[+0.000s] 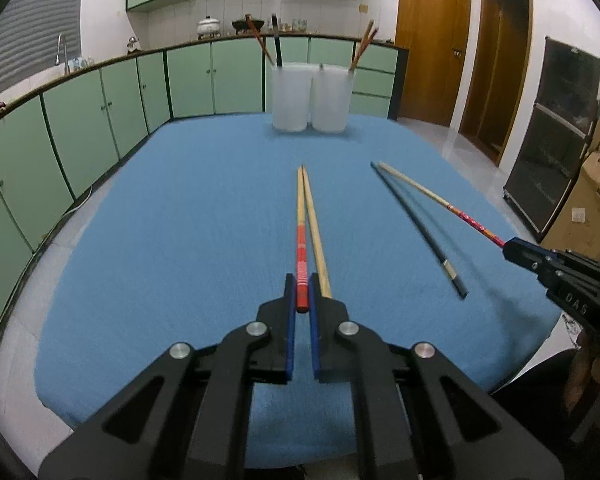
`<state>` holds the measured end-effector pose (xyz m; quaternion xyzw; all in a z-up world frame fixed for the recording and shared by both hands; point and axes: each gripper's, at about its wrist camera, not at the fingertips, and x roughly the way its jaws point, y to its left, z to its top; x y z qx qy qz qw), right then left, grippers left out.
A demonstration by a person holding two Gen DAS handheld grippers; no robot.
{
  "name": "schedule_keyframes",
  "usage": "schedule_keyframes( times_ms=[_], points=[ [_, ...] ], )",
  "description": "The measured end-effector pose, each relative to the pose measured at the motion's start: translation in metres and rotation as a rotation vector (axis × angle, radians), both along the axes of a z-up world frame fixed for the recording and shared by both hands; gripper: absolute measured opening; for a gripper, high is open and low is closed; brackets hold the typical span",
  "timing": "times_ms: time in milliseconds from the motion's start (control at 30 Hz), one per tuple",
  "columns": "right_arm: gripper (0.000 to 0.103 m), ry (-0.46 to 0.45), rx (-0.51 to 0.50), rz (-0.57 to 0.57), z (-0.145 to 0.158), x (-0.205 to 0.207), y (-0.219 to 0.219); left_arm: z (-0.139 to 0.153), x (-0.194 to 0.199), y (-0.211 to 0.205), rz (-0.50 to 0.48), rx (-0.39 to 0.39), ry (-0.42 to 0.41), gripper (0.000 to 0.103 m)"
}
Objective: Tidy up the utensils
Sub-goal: 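Carry both chopsticks to the white holder and lower them into it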
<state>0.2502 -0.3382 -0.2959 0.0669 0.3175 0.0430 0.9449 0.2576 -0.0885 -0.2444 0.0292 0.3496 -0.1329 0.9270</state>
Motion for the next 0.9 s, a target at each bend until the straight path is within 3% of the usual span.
schedule_keyframes(
  times_ms=[300,900],
  points=[
    [0.006,-0.11,-0.031,0.044,0.07,0.017,-0.005,0.058,0.02,0.005,-0.023,-0.03,-0.093,0.005],
    [0.006,-0.125,-0.034,0.114,0.14,0.115,-0.019,0.134,0.105,0.001,-0.103,-0.031,-0.146,0.005]
  ],
)
